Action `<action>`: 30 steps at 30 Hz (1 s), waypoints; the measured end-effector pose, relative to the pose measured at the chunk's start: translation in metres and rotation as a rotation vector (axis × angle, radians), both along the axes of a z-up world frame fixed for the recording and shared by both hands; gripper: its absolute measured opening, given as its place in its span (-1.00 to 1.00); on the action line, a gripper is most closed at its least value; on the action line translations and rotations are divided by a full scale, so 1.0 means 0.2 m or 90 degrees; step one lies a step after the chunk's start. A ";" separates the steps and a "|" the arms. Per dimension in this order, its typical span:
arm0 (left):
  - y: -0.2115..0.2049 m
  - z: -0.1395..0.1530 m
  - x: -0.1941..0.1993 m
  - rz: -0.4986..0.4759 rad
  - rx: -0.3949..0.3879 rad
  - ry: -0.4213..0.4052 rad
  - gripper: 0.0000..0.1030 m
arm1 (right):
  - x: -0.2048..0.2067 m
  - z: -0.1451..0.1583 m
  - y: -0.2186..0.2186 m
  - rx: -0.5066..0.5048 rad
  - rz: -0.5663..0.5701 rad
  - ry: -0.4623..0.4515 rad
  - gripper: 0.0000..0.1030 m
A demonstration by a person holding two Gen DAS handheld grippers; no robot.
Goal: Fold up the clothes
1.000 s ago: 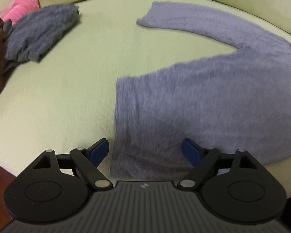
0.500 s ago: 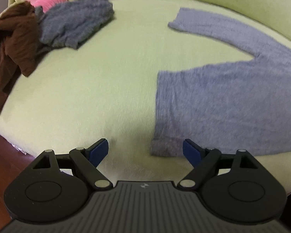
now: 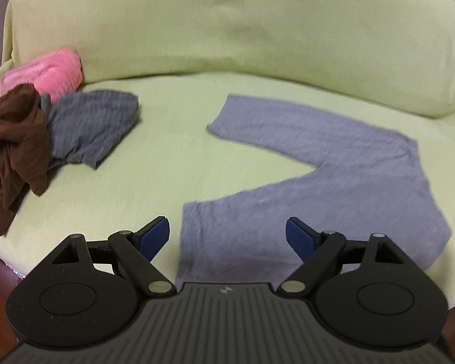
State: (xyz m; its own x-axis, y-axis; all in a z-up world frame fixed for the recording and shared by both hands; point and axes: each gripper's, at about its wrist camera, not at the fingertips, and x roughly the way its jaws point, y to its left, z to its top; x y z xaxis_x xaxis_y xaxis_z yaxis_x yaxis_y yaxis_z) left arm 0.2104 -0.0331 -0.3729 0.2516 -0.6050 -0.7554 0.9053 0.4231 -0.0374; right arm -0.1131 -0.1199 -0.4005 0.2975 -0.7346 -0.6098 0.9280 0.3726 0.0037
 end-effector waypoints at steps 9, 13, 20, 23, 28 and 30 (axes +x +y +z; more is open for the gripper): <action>0.02 0.14 -0.12 0.036 -0.015 -0.008 0.69 | 0.17 0.07 0.00 0.040 0.010 -0.020 0.26; 0.04 0.16 -0.16 0.054 -0.016 0.001 0.69 | 0.22 0.11 0.04 0.044 0.015 -0.004 0.34; 0.13 0.21 -0.24 0.051 -0.024 -0.014 0.69 | 0.22 0.20 0.20 0.015 -0.006 0.007 0.61; 0.17 0.21 -0.27 0.039 -0.015 -0.033 0.69 | 0.19 0.24 0.29 0.000 -0.035 -0.003 0.78; 0.21 0.22 -0.32 -0.003 -0.003 -0.053 0.69 | 0.15 0.30 0.44 -0.017 -0.080 -0.008 0.93; 0.23 0.24 -0.34 -0.011 -0.006 -0.072 0.69 | 0.14 0.33 0.47 -0.013 -0.087 -0.009 0.97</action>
